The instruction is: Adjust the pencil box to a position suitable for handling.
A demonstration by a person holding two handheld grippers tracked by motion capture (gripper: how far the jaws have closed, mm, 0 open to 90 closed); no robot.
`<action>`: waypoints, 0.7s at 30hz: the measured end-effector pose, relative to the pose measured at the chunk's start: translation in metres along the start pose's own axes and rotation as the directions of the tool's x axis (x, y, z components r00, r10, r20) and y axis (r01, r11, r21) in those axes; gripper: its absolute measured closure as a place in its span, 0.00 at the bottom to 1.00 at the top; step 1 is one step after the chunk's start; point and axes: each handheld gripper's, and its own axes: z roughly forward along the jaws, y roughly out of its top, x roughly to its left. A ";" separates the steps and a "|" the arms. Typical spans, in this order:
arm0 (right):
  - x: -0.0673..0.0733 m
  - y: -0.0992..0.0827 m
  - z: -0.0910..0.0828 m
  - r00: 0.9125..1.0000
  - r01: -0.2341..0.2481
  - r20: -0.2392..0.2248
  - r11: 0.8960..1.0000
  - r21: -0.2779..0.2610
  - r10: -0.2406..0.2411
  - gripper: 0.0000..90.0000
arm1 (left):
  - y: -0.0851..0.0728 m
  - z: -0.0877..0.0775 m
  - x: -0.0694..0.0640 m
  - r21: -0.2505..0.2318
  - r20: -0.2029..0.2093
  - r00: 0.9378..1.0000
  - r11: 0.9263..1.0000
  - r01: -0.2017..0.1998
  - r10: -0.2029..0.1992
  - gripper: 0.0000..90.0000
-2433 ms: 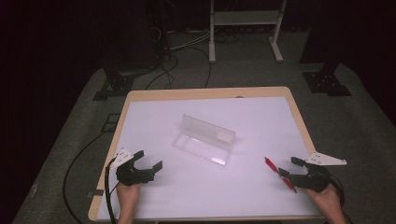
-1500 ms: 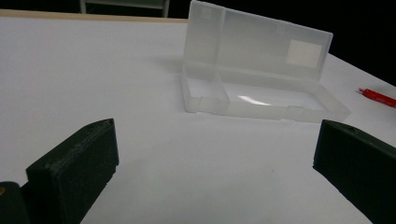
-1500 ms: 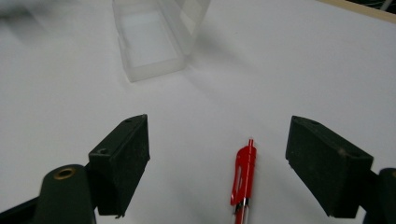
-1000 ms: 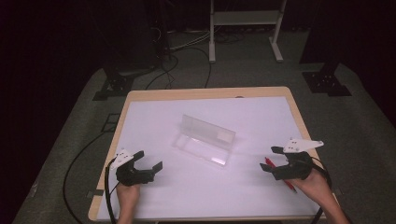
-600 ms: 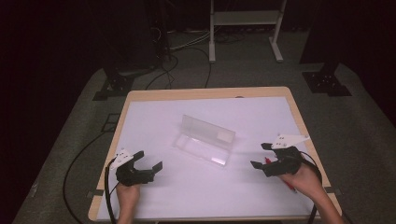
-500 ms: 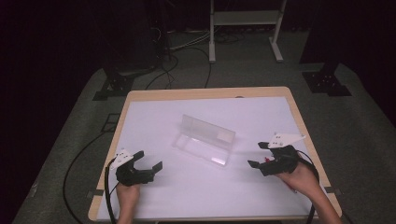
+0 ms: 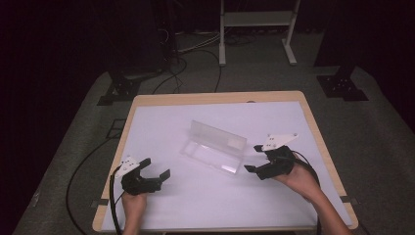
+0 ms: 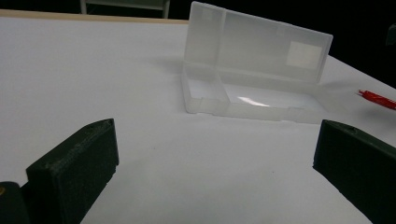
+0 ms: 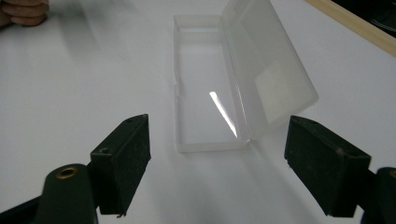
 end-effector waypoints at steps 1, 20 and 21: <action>0.000 0.001 0.002 1.000 0.000 -0.004 1.000 -0.002 0.000 0.24 | 0.000 0.000 0.000 0.000 0.000 1.000 1.000 0.000 0.000 0.00; 0.002 0.023 0.042 0.998 0.016 -0.055 1.000 0.017 -0.015 0.25 | 0.000 0.000 -0.001 0.003 -0.001 1.000 1.000 -0.007 0.007 0.00; 0.003 0.023 0.045 0.998 0.015 -0.058 1.000 0.023 -0.013 0.25 | 0.000 0.000 -0.001 0.002 -0.001 1.000 1.000 -0.008 0.008 0.00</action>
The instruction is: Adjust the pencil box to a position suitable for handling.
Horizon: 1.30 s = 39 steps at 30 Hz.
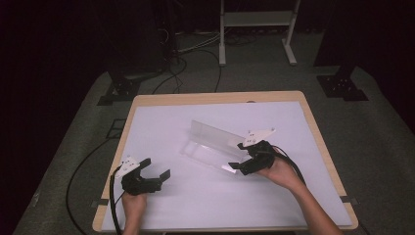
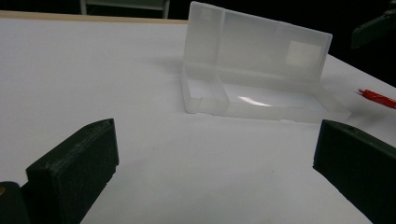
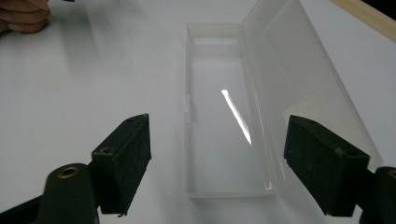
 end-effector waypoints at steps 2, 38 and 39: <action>0.000 0.001 0.006 1.000 0.000 0.001 1.000 0.006 0.000 0.25 | 0.000 0.000 0.000 0.001 0.000 1.000 1.000 0.000 0.000 0.00; 0.009 0.013 0.098 0.998 0.020 -0.065 0.992 0.126 -0.012 0.70 | 0.000 -0.001 0.001 -0.010 0.002 1.000 1.000 0.015 -0.015 0.00; 0.009 0.013 0.099 0.998 0.014 -0.065 0.991 0.131 -0.005 0.71 | 0.000 -0.001 0.001 -0.011 0.003 1.000 1.000 0.017 -0.017 0.00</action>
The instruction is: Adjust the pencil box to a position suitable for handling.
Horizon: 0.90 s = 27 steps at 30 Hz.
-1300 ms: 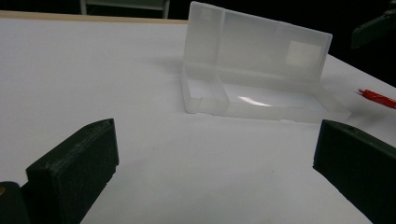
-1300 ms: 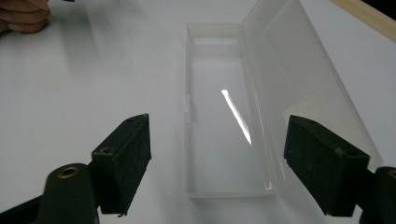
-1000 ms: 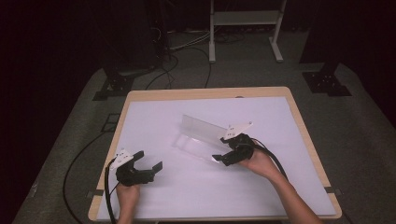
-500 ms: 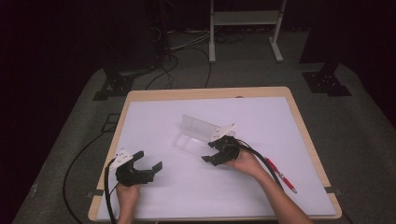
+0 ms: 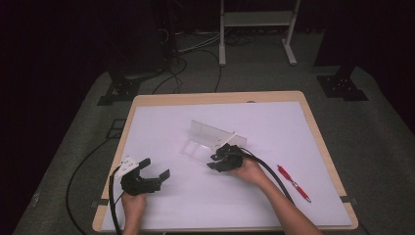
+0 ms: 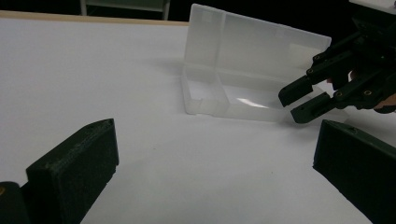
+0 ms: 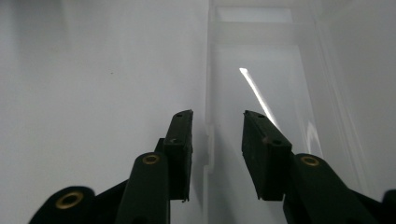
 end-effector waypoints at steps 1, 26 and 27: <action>0.000 0.000 0.001 1.000 -0.006 -0.005 1.000 -0.003 0.006 0.73 | 0.000 0.000 0.000 0.001 0.000 1.000 1.000 0.000 0.000 0.00; 0.000 0.000 -0.005 0.998 0.054 -0.009 0.998 -0.031 -0.054 0.96 | 0.000 0.000 0.001 0.001 -0.002 1.000 1.000 0.009 -0.009 0.00; 0.000 0.001 -0.006 0.998 0.060 -0.006 0.998 -0.035 -0.060 0.96 | 0.000 0.000 0.001 0.001 -0.001 1.000 1.000 0.009 -0.009 0.00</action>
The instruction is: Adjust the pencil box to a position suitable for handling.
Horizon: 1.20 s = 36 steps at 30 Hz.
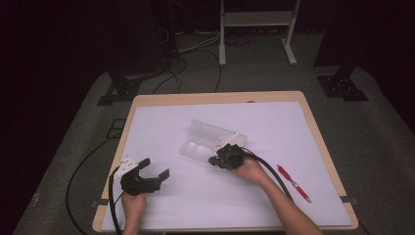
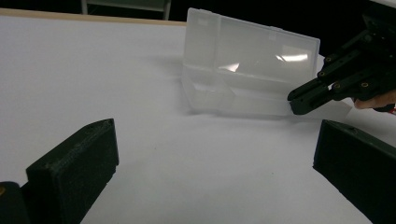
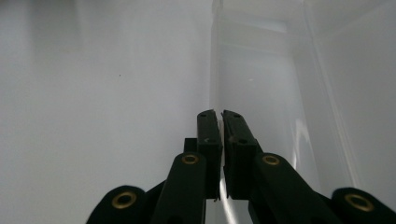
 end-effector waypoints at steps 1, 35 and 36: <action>0.000 0.000 -0.001 1.000 0.004 0.004 1.000 -0.003 -0.004 0.96 | 0.000 0.000 0.000 0.000 0.000 1.000 1.000 0.000 0.000 0.00; 0.033 -0.049 -0.056 0.993 0.075 -0.092 0.997 0.001 -0.075 0.95 | 0.000 0.000 0.000 -0.002 -0.002 1.000 1.000 0.000 0.000 0.00; 0.034 -0.050 -0.055 0.993 0.063 -0.096 0.998 0.005 -0.063 0.95 | 0.000 0.000 0.000 -0.002 -0.002 1.000 1.000 0.000 0.000 0.00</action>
